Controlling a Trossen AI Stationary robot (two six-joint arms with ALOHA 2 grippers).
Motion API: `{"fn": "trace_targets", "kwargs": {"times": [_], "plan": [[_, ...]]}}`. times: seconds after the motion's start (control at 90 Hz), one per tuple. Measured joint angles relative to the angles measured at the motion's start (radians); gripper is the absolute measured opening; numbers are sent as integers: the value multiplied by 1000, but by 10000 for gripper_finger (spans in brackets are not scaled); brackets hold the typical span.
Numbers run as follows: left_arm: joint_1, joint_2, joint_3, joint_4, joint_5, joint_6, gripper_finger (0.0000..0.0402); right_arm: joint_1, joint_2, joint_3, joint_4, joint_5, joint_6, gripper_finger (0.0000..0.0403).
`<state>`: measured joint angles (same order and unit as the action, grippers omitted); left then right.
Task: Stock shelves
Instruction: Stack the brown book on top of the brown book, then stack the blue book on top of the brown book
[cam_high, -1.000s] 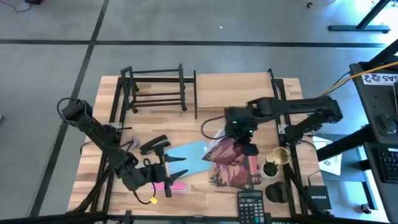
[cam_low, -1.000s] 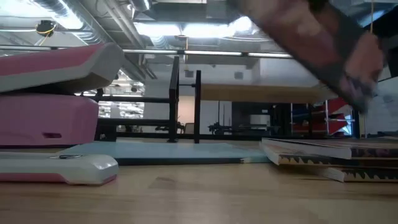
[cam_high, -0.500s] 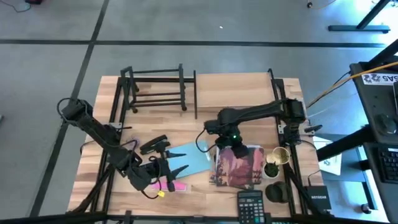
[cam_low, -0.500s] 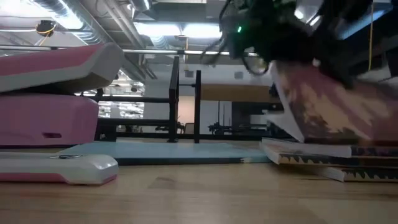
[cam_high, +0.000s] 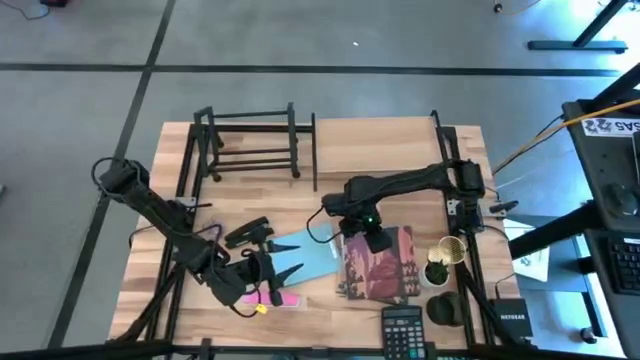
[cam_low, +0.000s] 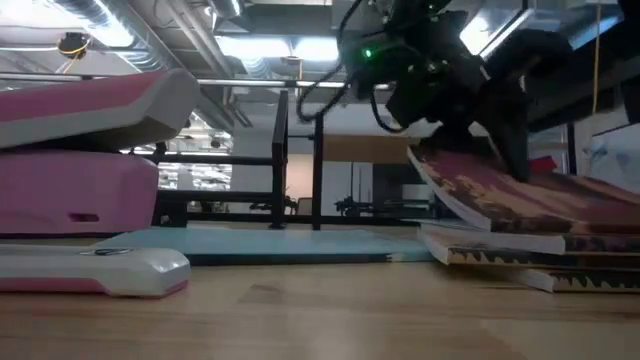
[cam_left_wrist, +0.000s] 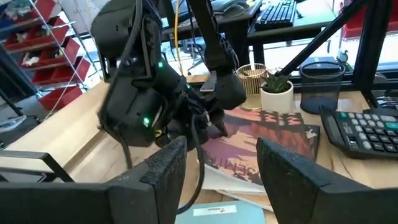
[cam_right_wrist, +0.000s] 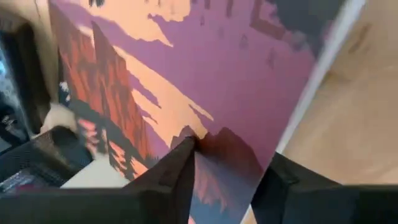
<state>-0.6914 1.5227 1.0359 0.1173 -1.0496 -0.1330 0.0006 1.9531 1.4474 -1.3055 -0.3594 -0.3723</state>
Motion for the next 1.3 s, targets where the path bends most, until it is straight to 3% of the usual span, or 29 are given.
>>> {"fn": "trace_targets", "kwargs": {"times": [0.389,0.656,0.767,0.967,1.2,1.3], "plan": [[67,0,0,-139,92,-231,177,0,-105,11,-27,11,35,111],[86,8,0,-149,107,-262,177,7,-199,9,-3,223,80,111],[104,20,0,-225,109,-354,177,47,-315,-46,200,235,69,111],[146,69,0,-407,128,-525,177,211,-478,-268,745,236,88,111],[218,131,-1,-505,250,-605,177,387,-420,-467,1291,209,208,111],[248,162,-1,-515,305,-631,177,438,-351,-456,1364,335,210,111]]}}
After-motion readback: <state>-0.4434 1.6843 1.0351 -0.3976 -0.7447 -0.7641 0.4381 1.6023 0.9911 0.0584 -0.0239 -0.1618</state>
